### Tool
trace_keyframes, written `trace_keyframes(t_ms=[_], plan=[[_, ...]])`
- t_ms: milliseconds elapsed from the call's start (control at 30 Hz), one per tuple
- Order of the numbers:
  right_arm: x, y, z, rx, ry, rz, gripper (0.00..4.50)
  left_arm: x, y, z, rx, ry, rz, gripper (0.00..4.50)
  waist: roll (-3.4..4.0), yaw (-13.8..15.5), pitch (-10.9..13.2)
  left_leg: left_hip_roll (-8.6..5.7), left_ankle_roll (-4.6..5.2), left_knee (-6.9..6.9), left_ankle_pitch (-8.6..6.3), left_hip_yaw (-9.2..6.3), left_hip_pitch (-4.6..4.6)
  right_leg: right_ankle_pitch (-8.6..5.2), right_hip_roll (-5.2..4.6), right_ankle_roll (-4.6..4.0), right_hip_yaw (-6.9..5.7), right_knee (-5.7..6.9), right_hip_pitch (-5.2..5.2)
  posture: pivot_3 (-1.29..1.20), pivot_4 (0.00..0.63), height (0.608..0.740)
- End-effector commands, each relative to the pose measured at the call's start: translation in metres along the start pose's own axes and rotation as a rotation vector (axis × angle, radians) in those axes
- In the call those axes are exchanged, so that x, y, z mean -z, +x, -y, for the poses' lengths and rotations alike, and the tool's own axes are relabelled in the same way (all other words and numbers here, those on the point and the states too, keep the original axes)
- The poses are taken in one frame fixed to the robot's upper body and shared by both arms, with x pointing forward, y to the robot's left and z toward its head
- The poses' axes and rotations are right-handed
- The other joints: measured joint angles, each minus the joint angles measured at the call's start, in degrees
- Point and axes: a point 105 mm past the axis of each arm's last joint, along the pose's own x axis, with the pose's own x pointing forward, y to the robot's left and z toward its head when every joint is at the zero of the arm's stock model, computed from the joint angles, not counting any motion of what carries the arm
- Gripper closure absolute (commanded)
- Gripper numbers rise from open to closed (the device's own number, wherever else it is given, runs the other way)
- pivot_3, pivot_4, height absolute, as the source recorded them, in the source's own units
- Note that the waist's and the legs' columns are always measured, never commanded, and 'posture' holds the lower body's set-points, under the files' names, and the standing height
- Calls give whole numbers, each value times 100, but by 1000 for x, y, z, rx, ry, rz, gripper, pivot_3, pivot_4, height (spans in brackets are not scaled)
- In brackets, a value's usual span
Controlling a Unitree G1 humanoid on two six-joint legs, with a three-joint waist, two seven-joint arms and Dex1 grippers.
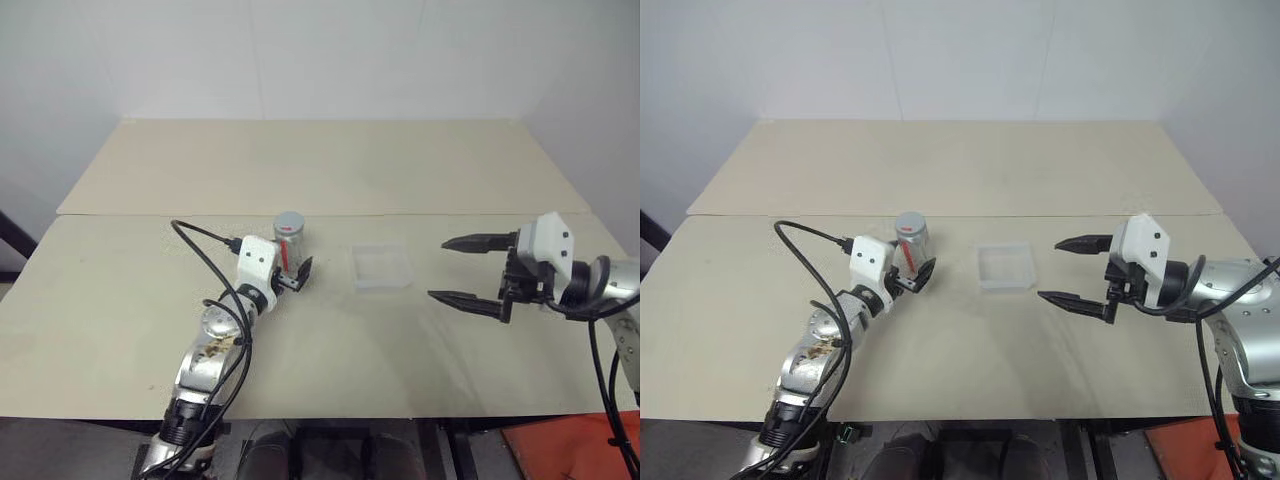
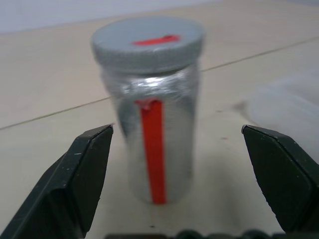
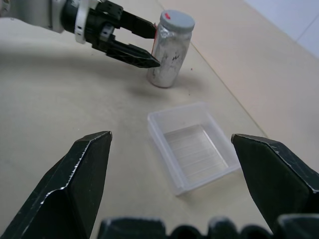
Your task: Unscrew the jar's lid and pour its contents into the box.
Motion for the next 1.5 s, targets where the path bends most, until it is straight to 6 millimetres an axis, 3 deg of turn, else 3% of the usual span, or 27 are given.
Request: trace_keyframes(t_ms=[33,800,900,1100,1367,1500], plan=[[-14,-5,6,29,-74,27,33,-19,4,-7,-57,25,90,0,0,1,0,0,1,0,0,0,0,0,-1,0,0,0,0,0,150,740],[-17,-6,5,31,-88,29,33,-21,27,-2,4,-16,106,0,-1,27,0,-2,1,3,-1,1,-2,0,-1,1,-3,0,0,0,150,740],[-17,-7,5,32,-87,28,0,-20,28,-2,1,-12,110,590,-1,29,0,-1,1,2,-1,1,-2,0,-1,1,-3,0,0,0,150,740],[-18,-8,3,31,-85,27,0,-22,33,3,26,4,130,2473,-1,33,1,-2,1,3,-1,1,-2,0,-1,1,-4,0,0,0,150,740],[-18,-8,1,37,-84,26,0,-24,33,2,51,17,136,2489,-1,30,1,-1,1,3,-1,1,-2,1,-1,1,-4,0,0,0,150,740],[-19,-2,3,56,-42,54,0,-41,18,-9,225,57,148,2489,-2,-13,1,0,1,2,-1,3,-2,0,-1,1,-4,2,-4,0,150,740]])
